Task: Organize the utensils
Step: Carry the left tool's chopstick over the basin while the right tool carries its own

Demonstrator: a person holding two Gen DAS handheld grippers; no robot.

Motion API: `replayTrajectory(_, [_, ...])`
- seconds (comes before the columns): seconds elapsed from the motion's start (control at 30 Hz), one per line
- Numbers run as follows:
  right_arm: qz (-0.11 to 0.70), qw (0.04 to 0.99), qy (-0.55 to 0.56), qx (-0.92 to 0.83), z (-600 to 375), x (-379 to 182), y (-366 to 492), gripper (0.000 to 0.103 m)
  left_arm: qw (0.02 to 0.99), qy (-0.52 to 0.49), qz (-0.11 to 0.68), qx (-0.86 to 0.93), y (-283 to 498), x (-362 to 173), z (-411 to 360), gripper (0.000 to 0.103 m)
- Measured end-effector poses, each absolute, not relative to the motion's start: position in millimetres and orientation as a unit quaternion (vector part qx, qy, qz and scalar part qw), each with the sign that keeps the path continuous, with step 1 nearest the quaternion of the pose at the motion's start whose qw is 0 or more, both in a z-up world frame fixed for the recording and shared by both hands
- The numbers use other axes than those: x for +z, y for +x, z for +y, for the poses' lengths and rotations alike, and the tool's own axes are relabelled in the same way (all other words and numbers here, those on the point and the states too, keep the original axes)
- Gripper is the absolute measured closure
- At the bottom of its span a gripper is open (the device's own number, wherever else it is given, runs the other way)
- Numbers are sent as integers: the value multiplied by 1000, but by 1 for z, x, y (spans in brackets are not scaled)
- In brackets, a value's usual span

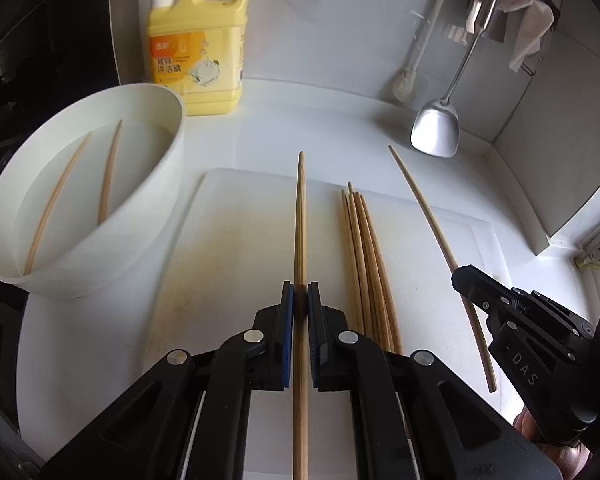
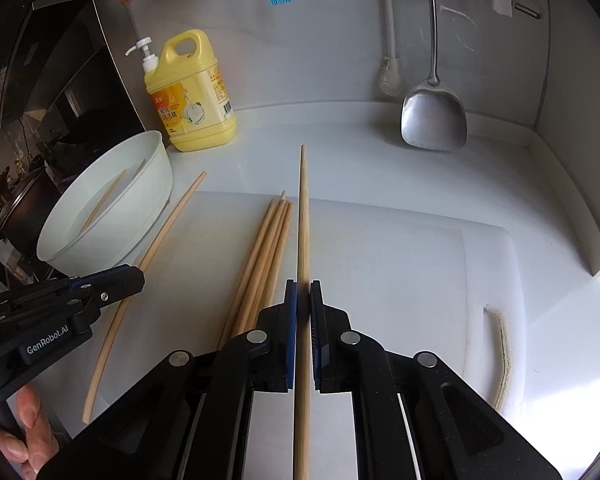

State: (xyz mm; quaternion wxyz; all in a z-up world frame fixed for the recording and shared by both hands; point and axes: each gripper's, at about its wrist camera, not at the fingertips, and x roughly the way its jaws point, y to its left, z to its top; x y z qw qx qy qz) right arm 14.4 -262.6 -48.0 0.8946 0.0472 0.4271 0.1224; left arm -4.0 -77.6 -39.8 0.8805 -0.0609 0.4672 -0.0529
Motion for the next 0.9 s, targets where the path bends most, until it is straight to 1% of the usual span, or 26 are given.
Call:
replayTrajectory(0.23, [408, 897, 43, 165, -212, 0, 23, 97, 893, -85, 442, -9, -8, 13, -7, 96])
replayTrajectory(0.43, [400, 891, 56, 208, -135, 21, 48, 97, 897, -89, 433, 26, 9, 28, 78, 96])
replayTrajectory(0.7, [430, 875, 85, 207, -31, 3, 99, 97, 892, -78, 444, 24, 63, 12, 173, 96])
replayTrajectory(0.9, [456, 865, 94, 187, 10, -15, 127, 97, 881, -74, 468, 10, 93, -11, 205, 96])
